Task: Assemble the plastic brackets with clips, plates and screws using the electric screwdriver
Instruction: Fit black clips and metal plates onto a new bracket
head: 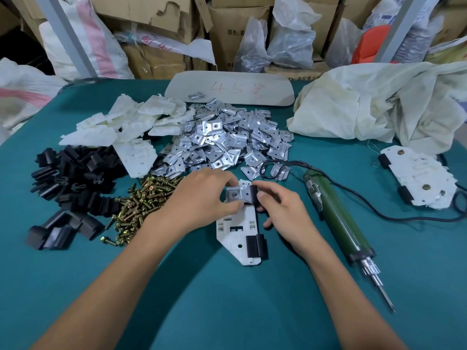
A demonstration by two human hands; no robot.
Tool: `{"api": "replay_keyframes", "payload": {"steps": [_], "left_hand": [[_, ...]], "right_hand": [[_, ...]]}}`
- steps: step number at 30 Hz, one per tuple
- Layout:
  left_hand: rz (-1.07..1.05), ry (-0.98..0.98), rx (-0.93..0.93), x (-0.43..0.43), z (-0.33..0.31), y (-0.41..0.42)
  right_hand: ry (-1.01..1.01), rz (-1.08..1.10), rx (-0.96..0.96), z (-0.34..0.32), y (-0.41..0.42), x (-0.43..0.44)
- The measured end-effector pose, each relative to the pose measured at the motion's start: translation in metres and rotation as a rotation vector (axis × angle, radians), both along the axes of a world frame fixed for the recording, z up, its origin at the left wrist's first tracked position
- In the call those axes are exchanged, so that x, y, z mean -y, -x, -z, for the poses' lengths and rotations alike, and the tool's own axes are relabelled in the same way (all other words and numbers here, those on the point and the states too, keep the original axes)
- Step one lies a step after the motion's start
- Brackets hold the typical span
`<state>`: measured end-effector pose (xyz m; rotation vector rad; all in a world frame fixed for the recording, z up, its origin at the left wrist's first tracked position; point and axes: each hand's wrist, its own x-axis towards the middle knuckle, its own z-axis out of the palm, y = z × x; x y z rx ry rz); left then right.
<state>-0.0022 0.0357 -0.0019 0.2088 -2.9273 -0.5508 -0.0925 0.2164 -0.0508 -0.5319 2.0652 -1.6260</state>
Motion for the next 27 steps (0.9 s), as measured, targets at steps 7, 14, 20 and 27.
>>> {"api": "replay_keyframes", "payload": {"steps": [7,14,20,27], "left_hand": [[0.004,0.035,-0.065,-0.0018,0.0019,-0.0033],[0.016,0.044,-0.061,0.0005,0.0036,-0.0060],[-0.016,0.008,-0.072,-0.0013,0.0062,-0.0077],[-0.021,-0.013,-0.101,-0.0018,0.0085,-0.0072]], "right_hand": [[0.164,-0.014,0.100,0.0018,0.0010,0.0015],[0.196,-0.012,0.112,0.0021,0.0009,0.0032],[0.208,-0.018,0.118,0.0008,0.0007,0.0027],[0.205,-0.014,0.125,-0.0004,0.0005,0.0026]]}}
